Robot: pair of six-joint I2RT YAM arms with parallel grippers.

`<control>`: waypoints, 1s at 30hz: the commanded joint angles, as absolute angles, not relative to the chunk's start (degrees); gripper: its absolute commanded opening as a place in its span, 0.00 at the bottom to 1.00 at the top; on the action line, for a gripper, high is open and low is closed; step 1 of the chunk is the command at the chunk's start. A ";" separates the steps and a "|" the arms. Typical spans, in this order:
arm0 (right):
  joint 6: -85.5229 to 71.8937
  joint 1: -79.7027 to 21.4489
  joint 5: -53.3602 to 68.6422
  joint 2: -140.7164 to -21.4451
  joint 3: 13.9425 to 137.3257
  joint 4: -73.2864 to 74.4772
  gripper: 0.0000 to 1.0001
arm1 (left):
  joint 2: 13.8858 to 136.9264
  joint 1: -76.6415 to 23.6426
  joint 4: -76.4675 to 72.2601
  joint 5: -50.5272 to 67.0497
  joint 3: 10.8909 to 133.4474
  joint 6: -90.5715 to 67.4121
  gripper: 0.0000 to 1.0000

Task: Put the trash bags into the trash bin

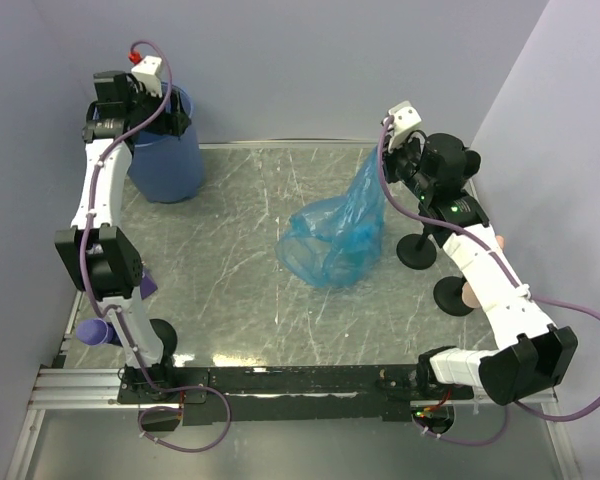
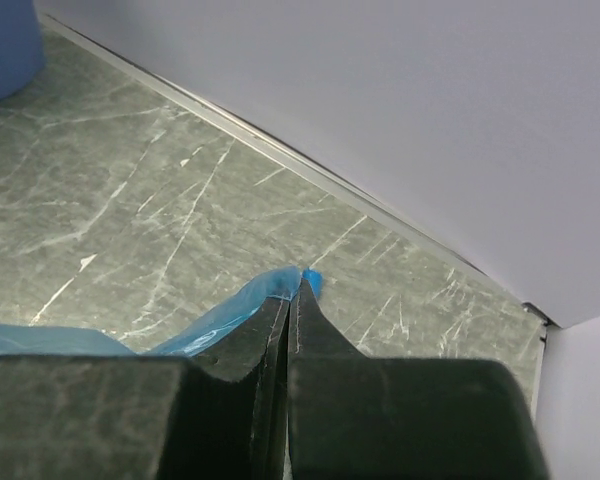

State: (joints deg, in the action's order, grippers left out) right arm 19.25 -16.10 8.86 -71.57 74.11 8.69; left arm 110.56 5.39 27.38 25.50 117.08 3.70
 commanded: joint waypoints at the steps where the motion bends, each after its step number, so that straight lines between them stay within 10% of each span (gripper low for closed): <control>1: 18.02 -15.73 10.02 -69.61 74.44 7.91 0.00 | 110.65 5.45 32.42 22.59 119.01 10.63 0.77; 6: 19.34 -15.73 10.63 -70.49 76.90 8.52 0.00 | 110.22 4.84 35.76 21.88 114.88 14.75 0.57; 12: 20.30 -15.82 12.83 -72.68 82.87 9.84 0.00 | 110.13 2.30 46.82 29.26 118.21 23.71 0.03; 30: 11.69 -15.82 6.15 -84.54 117.40 3.78 0.00 | 90.88 -20.29 60.20 53.08 103.27 38.93 0.01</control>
State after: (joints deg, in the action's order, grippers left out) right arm 14.85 -16.10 8.91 -80.36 108.22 8.45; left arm 93.01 -18.06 57.36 44.86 103.79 33.85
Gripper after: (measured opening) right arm 0.004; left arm 0.075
